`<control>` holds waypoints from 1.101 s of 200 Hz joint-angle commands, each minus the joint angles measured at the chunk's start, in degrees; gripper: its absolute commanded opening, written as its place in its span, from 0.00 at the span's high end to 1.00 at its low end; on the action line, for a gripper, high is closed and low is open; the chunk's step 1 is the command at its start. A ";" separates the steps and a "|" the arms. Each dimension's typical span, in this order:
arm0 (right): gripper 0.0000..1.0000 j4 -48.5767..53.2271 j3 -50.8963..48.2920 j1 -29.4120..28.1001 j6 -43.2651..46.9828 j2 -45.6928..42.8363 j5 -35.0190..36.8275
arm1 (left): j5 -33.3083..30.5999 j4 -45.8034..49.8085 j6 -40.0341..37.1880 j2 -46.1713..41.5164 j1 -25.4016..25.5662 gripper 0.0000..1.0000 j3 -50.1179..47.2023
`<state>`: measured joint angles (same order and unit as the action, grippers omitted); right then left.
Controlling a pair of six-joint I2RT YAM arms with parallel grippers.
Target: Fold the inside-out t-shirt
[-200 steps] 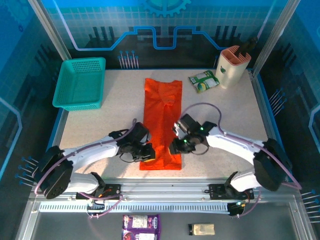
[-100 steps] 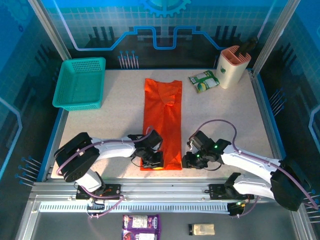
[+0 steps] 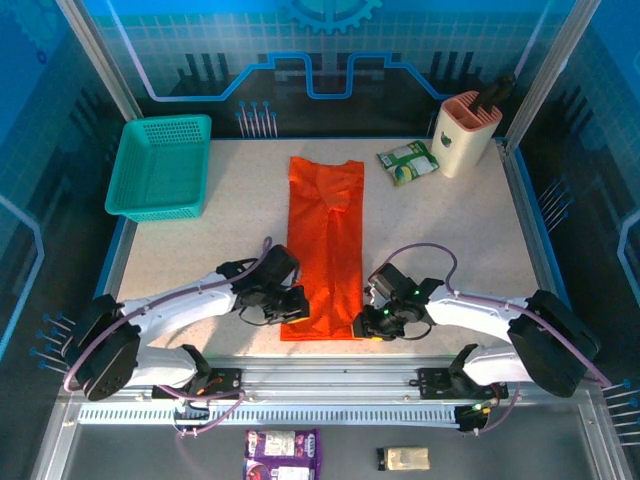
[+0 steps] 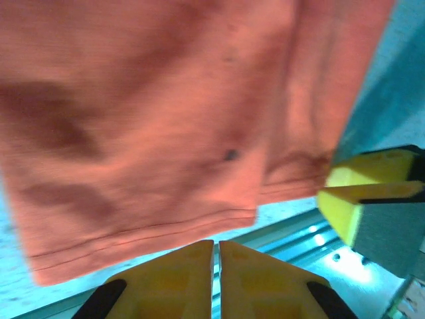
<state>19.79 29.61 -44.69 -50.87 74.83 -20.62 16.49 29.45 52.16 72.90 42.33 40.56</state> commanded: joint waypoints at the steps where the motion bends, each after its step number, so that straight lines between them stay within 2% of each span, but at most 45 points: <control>1: 0.62 -0.60 -1.36 -0.78 -1.11 0.99 -0.79 | -2.36 7.33 -1.44 -3.66 -2.23 0.88 -2.80; 30: 0.67 -3.00 -2.12 -1.09 -2.36 1.35 -2.08 | -1.84 9.19 -1.64 -7.14 -4.70 0.86 -5.92; 66: 0.82 -3.11 -2.51 -1.03 -2.83 1.24 -1.69 | 2.14 6.11 -1.06 -9.90 -4.88 0.73 -10.57; 90: 0.89 -3.27 -2.44 -1.10 -2.94 1.46 -1.79 | 4.12 3.55 -1.18 -9.67 -4.84 0.70 -12.40; 117: 0.91 -3.01 -2.10 -1.12 -2.84 1.73 -1.84 | 5.52 0.20 -1.00 -7.97 -4.86 0.69 -13.92; 171: 0.91 -2.27 -2.36 -1.10 -2.92 1.01 -1.90 | 0.88 1.49 -1.70 -6.05 -4.94 0.70 -13.85; 220: 0.91 -2.10 -2.45 -1.10 -3.18 0.61 -1.83 | 0.99 -2.96 -1.19 -4.29 -4.93 0.72 -15.14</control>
<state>16.86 27.90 -44.99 -53.58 75.99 -21.71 17.78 29.06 51.09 67.48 37.76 26.81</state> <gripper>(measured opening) 0.094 0.293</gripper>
